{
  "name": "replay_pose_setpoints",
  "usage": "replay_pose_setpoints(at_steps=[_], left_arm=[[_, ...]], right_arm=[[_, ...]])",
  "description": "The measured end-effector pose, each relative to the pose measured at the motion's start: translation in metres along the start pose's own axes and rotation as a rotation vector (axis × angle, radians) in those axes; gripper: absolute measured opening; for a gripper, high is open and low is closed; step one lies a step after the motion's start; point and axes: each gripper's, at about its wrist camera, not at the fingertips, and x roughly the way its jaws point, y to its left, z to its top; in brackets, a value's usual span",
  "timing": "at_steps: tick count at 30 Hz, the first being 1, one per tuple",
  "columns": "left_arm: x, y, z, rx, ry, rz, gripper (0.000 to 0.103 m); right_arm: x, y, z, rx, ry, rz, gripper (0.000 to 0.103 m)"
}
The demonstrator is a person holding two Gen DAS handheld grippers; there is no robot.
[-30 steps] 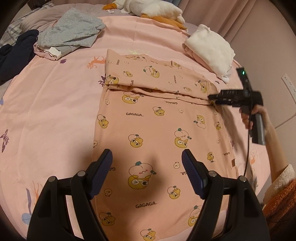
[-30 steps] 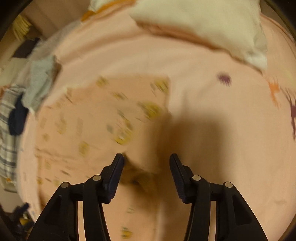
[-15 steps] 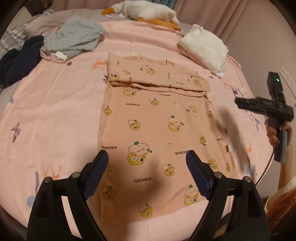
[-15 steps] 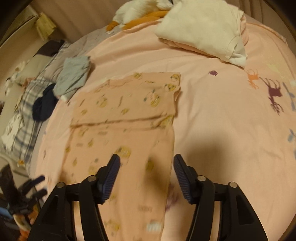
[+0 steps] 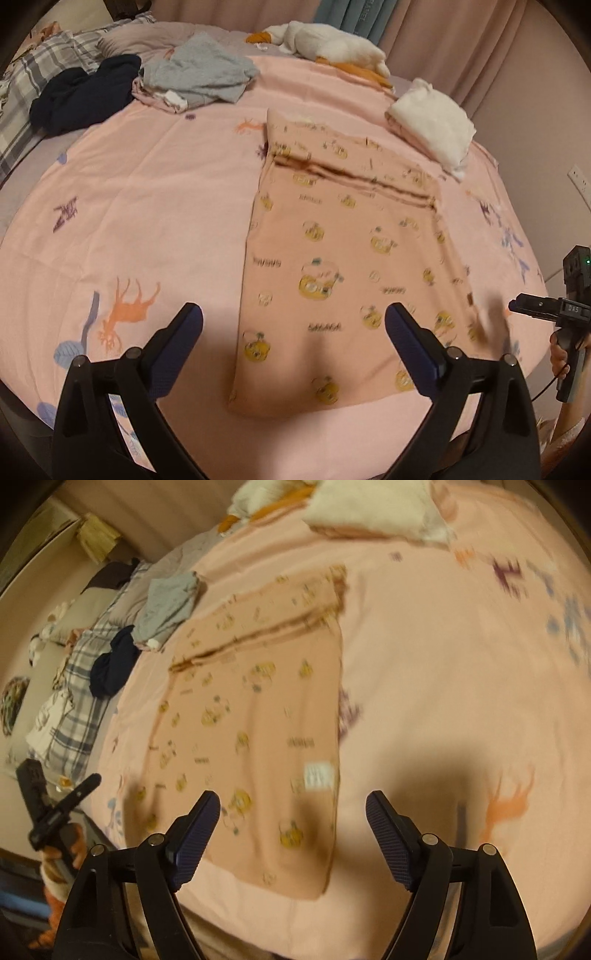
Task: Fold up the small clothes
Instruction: 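Move both tools to the shirt's bottom edge near the white label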
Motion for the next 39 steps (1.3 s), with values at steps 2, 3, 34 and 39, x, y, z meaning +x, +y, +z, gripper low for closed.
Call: replay_pose_setpoints(at_steps=[2, 3, 34, 39], left_arm=[[0.003, 0.003, -0.007, 0.017, 0.006, 0.000, 0.099], [0.004, 0.004, -0.011, 0.037, 0.002, 0.024, 0.099], [0.052, 0.030, -0.040, -0.249, 0.363, -0.157, 0.048], [0.051, 0.041, -0.041, -0.301, 0.379, -0.148, 0.033]], right_arm=[[0.008, -0.008, -0.009, 0.027, 0.022, 0.028, 0.081], [0.008, -0.008, -0.014, 0.033, 0.030, 0.029, 0.081], [0.046, -0.011, -0.050, 0.136, 0.131, 0.103, 0.076], [0.042, -0.020, -0.053, 0.176, 0.126, 0.110, 0.066]])
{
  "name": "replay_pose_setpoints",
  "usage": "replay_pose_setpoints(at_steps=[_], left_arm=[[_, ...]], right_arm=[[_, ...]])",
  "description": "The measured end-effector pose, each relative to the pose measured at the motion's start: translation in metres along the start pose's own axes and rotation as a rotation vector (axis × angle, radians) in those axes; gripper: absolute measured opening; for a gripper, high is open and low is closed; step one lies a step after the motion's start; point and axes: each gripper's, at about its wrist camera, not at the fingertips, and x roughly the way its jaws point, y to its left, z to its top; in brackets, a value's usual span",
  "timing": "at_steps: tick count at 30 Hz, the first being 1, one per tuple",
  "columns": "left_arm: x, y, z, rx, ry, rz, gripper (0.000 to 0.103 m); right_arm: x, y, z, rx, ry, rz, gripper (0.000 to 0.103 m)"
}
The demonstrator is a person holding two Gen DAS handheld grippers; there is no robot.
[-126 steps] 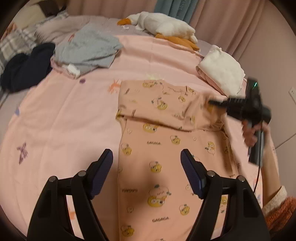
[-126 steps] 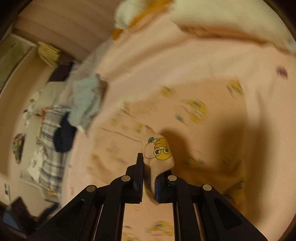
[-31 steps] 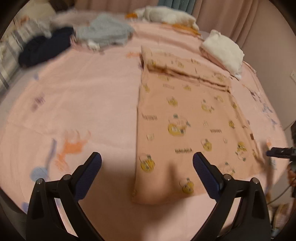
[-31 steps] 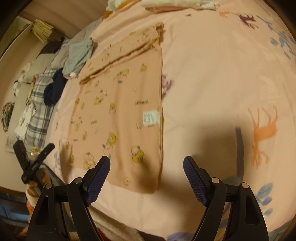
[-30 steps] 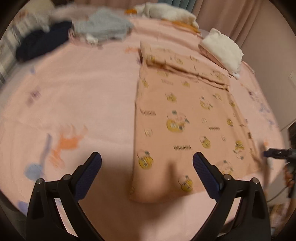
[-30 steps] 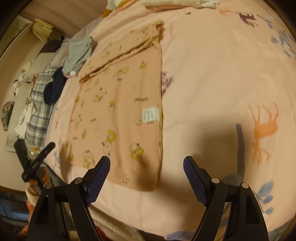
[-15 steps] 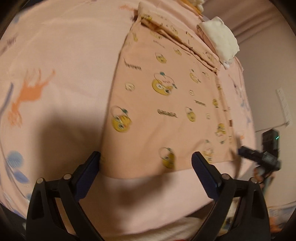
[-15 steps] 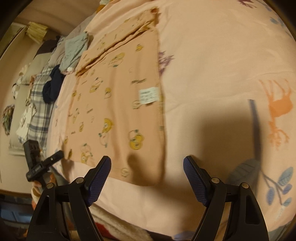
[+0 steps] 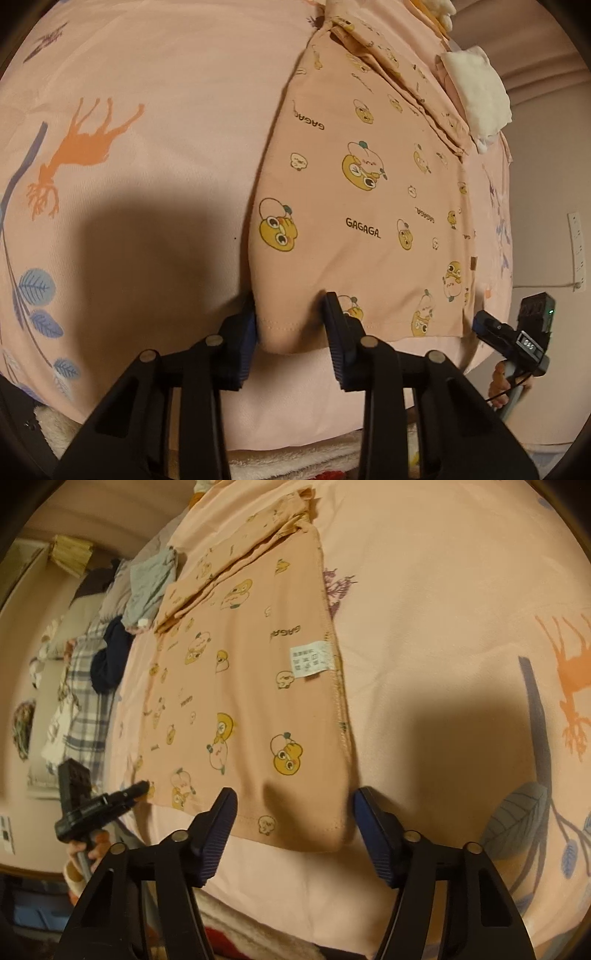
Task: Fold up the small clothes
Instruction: 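Grasp the bottom edge with the left tool while the right tool grasps beside it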
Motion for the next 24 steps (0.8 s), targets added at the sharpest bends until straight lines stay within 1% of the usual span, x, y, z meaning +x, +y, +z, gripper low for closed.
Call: replay_pose_setpoints(at_steps=[2, 4, 7, 8, 11, 13, 14, 15, 17, 19, 20, 21, 24], left_arm=[[0.000, 0.001, 0.000, -0.016, 0.006, -0.012, 0.032], [0.001, 0.000, 0.001, -0.028, 0.029, -0.061, 0.033], [0.010, 0.002, 0.000, -0.075, 0.104, -0.169, 0.033], [0.011, 0.001, 0.000, -0.080, 0.107, -0.175, 0.033], [0.011, -0.003, 0.002, -0.076, 0.090, -0.163, 0.033], [0.006, -0.002, 0.005, -0.096, 0.061, -0.174, 0.033], [0.002, -0.001, 0.006, -0.106, 0.039, -0.174, 0.033], [-0.001, 0.000, 0.007, -0.110, 0.017, -0.165, 0.033], [-0.005, 0.002, 0.008, -0.110, -0.010, -0.117, 0.033], [-0.007, 0.005, 0.009, -0.117, -0.026, -0.103, 0.032], [-0.008, 0.005, 0.009, -0.114, -0.022, -0.099, 0.031], [-0.007, 0.005, 0.009, -0.106, -0.014, -0.095, 0.028], [-0.008, 0.003, 0.008, -0.091, 0.017, -0.093, 0.026]], right_arm=[[0.000, -0.003, -0.001, 0.024, -0.004, 0.010, 0.060], [-0.001, -0.003, -0.003, 0.014, 0.004, 0.009, 0.057], [-0.001, -0.002, -0.007, 0.017, 0.015, 0.033, 0.057], [0.000, -0.002, -0.007, 0.018, 0.014, 0.037, 0.057], [0.001, -0.003, -0.007, 0.034, 0.006, 0.052, 0.056], [0.002, -0.003, -0.005, 0.040, 0.005, 0.054, 0.046], [0.002, -0.004, -0.005, 0.043, 0.006, 0.049, 0.045], [0.002, -0.005, -0.006, 0.050, 0.006, 0.051, 0.044], [0.001, -0.007, -0.007, 0.061, 0.003, 0.063, 0.044], [0.001, -0.007, -0.007, 0.061, 0.002, 0.067, 0.044], [0.001, -0.007, -0.007, 0.060, 0.001, 0.066, 0.044], [0.001, -0.005, -0.007, 0.056, 0.002, 0.062, 0.044], [0.001, -0.002, -0.006, 0.046, 0.006, 0.058, 0.044]])
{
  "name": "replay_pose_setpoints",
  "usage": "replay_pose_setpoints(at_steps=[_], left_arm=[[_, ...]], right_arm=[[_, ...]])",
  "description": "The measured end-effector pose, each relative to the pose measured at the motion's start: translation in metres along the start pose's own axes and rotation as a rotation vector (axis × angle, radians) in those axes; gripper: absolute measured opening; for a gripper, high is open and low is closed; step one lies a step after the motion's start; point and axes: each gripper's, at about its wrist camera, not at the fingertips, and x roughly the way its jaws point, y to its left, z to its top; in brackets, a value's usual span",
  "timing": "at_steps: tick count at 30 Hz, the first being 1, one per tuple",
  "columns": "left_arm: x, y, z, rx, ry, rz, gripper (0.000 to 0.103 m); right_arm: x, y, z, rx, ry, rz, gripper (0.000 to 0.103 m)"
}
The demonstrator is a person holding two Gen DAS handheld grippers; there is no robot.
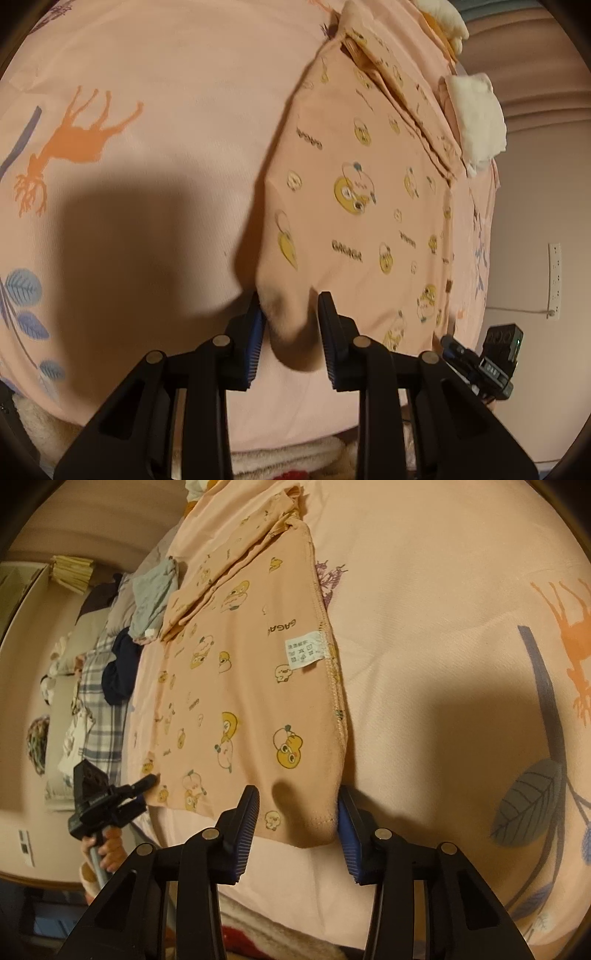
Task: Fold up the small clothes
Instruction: 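Grasp the bottom edge with the left tool while the right tool grasps beside it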
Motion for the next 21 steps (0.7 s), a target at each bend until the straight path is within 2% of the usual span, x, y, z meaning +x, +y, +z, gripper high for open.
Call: replay_pose_setpoints(at_steps=[2, 5, 6, 8, 10, 21], left_arm=[[-0.001, -0.004, 0.000, 0.006, 0.008, -0.011, 0.025], [-0.003, -0.013, 0.000, 0.057, -0.019, -0.013, 0.016], [0.000, -0.014, 0.000, 0.062, -0.029, 0.007, 0.011], [0.010, -0.014, 0.003, 0.059, -0.017, 0.032, 0.010], [0.019, -0.012, 0.004, 0.052, -0.012, 0.048, 0.008], [-0.020, -0.048, 0.005, 0.174, -0.134, 0.031, 0.007]], right_arm=[[0.001, 0.002, 0.001, -0.007, 0.004, 0.005, 0.039], [0.005, 0.005, 0.002, -0.018, 0.006, -0.001, 0.036], [0.007, 0.005, 0.003, -0.024, 0.006, -0.005, 0.032], [0.010, 0.004, 0.003, -0.025, 0.003, -0.016, 0.024], [0.012, 0.002, 0.004, -0.027, -0.012, -0.021, 0.009], [-0.009, 0.020, 0.006, -0.102, -0.108, 0.022, 0.009]])
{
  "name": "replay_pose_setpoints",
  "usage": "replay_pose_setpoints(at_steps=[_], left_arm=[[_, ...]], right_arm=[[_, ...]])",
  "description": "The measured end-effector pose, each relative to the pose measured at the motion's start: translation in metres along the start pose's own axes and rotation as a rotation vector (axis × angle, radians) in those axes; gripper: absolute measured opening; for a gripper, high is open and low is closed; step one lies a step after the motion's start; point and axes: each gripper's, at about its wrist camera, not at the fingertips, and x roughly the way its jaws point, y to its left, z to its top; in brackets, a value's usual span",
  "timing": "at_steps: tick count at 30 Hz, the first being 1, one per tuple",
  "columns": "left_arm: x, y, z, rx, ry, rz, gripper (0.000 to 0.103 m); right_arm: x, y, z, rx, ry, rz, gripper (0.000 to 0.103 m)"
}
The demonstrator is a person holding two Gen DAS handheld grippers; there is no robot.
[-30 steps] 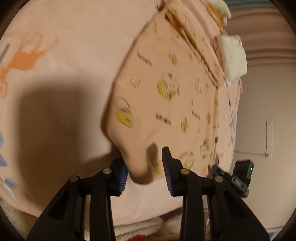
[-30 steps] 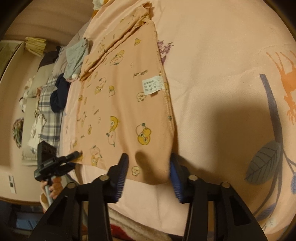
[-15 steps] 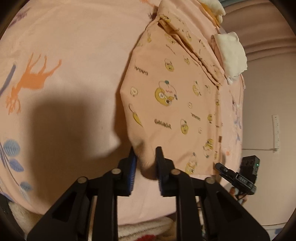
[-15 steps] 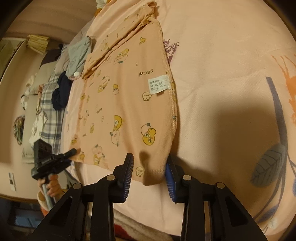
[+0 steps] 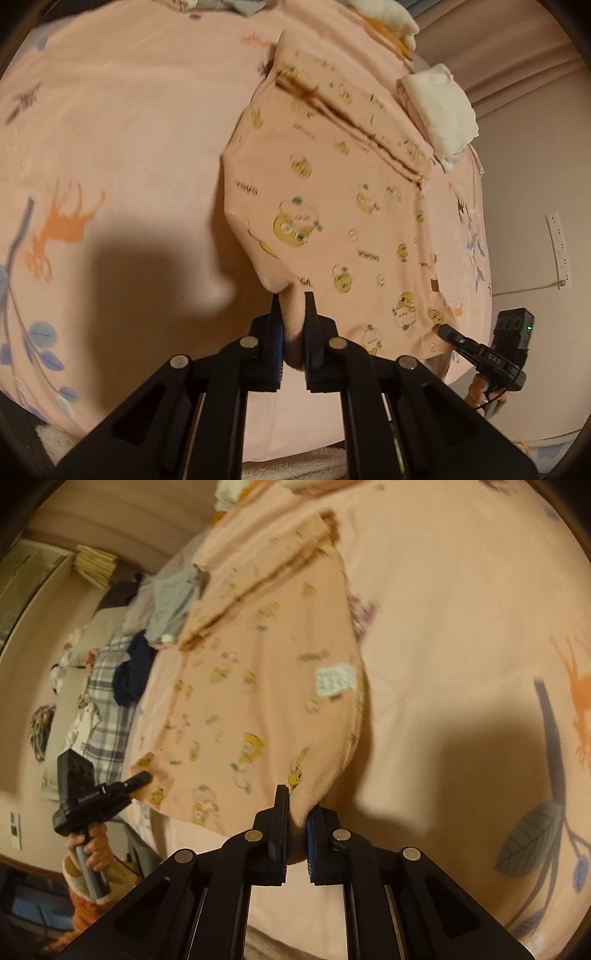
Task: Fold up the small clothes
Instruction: 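Grasp the bottom edge with the left tool while the right tool grasps beside it, then lift the held edge with both tools and fold it toward the collar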
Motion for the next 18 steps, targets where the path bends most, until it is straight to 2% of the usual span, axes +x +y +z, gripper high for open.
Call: replay_pose_setpoints(at_steps=[6, 13, 18], left_arm=[[-0.018, -0.013, 0.012, 0.005, -0.070, -0.019, 0.007], [-0.019, -0.023, 0.029, -0.045, -0.119, -0.053, 0.007], [-0.024, -0.036, 0.047, -0.039, -0.151, -0.074, 0.007]], right_arm=[[-0.020, 0.025, 0.016, -0.059, -0.092, 0.039, 0.009], [-0.037, 0.036, 0.044, -0.038, -0.190, 0.103, 0.009], [-0.040, 0.044, 0.067, -0.038, -0.231, 0.098, 0.009]])
